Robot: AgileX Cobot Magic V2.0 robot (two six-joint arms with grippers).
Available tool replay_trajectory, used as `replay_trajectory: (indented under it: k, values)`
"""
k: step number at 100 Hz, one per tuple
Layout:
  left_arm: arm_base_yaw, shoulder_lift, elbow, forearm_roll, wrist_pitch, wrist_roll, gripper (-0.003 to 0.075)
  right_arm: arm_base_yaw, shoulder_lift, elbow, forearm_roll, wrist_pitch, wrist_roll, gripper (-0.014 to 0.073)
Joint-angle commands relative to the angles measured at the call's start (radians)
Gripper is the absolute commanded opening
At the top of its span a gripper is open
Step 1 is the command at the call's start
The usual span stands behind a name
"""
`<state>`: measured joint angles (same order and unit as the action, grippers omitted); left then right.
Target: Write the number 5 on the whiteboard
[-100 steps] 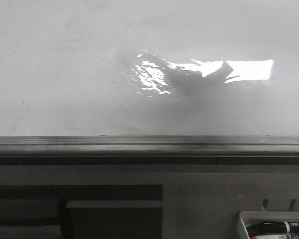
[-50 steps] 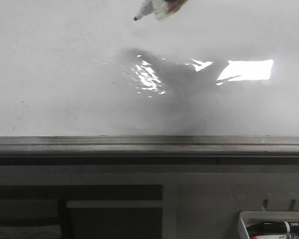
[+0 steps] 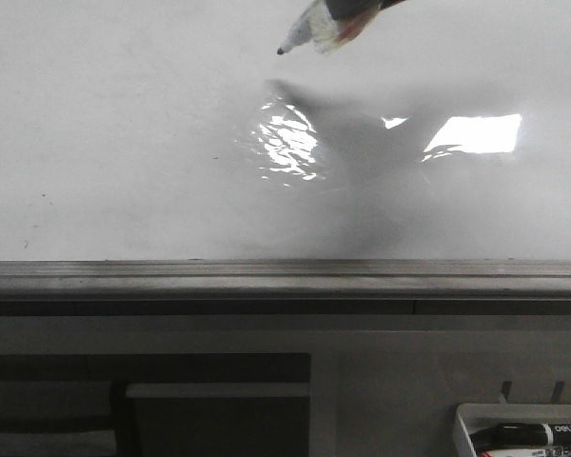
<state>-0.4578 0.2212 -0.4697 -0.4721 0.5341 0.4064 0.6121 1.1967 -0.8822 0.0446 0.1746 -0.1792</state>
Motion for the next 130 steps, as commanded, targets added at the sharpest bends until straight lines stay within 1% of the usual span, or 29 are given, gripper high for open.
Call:
replay_trajectory:
  k: [1, 39, 74, 112, 130]
  values:
    - [0.004, 0.011, -0.027, -0.027, -0.075, -0.008, -0.002, -0.006, -0.019, -0.027, -0.01, -0.061, 0.0, -0.004]
    - [0.004, 0.011, -0.027, -0.027, -0.075, -0.008, -0.002, -0.006, 0.029, -0.027, -0.01, -0.056, 0.0, -0.004]
    - [0.004, 0.011, -0.027, -0.027, -0.075, -0.008, -0.002, -0.006, 0.03, -0.023, -0.008, -0.055, 0.0, -0.004]
    - [0.004, 0.011, -0.027, -0.027, -0.075, -0.008, -0.002, -0.006, 0.056, -0.02, 0.016, 0.014, 0.0, -0.004]
    - [0.004, 0.011, -0.027, -0.027, -0.075, -0.008, -0.002, -0.006, 0.058, -0.02, 0.022, 0.07, 0.0, -0.004]
